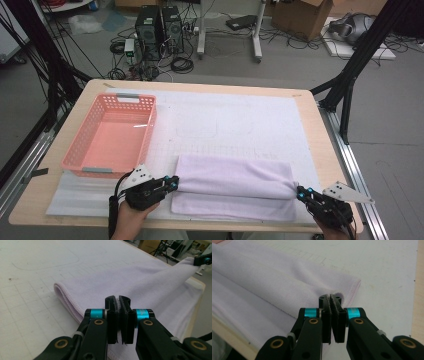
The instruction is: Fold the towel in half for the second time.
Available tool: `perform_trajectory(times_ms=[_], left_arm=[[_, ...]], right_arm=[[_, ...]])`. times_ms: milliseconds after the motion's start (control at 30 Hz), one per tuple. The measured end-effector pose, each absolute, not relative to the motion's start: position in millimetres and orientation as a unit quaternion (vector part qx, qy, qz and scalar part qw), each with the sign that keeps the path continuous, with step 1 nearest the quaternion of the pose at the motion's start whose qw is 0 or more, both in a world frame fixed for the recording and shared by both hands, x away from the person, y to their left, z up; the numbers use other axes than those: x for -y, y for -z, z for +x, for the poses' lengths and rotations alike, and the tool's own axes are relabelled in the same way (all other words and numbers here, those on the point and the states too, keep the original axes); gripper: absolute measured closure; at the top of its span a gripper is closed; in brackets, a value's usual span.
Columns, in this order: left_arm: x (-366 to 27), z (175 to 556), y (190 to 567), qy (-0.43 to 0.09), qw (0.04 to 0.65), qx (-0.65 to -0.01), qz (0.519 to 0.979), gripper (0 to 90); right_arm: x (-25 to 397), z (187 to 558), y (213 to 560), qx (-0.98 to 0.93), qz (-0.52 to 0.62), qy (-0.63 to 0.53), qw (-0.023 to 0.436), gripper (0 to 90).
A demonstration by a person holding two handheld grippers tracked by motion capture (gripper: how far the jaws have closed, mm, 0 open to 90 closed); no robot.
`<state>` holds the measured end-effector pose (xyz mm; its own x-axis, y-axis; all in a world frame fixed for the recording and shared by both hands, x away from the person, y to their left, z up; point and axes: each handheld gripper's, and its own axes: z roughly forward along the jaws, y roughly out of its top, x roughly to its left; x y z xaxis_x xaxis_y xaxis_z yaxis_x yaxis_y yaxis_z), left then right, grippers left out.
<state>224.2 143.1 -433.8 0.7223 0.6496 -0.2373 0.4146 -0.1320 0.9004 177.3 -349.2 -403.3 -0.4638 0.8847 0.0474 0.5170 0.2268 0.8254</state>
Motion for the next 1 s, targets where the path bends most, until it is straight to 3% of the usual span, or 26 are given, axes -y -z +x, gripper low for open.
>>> perform_trajectory(times_ms=[267,300,333,367,467,600,833,1000], left_arm=[[-146,210,442,-0.076,0.537,-0.353,0.762,82.4],[-147,210,443,-0.077,0.537,-0.355,0.762,76.0],[-147,210,442,-0.079,0.538,-0.358,0.759,62.0],[-148,212,441,-0.079,0.542,-0.362,0.754,56.0],[-147,217,434,-0.091,0.555,-0.365,0.742,47.2],[-143,225,431,-0.100,0.558,-0.364,0.739,45.3],[-141,236,436,-0.110,0.546,-0.380,0.738,43.8],[-136,252,440,-0.117,0.529,-0.395,0.742,41.7]], right_arm=[[349,158,413,-0.768,0.463,-0.391,0.204,87.3],[349,157,414,-0.770,0.463,-0.389,0.201,85.4],[351,156,416,-0.770,0.467,-0.387,0.198,70.8],[352,156,416,-0.764,0.476,-0.386,0.202,63.4],[362,159,408,-0.735,0.495,-0.410,0.216,61.2],[360,174,402,-0.734,0.493,-0.407,0.228,62.5],[329,207,426,-0.780,0.467,-0.366,0.197,64.0],[327,206,438,-0.798,0.459,-0.339,0.196,68.0]])
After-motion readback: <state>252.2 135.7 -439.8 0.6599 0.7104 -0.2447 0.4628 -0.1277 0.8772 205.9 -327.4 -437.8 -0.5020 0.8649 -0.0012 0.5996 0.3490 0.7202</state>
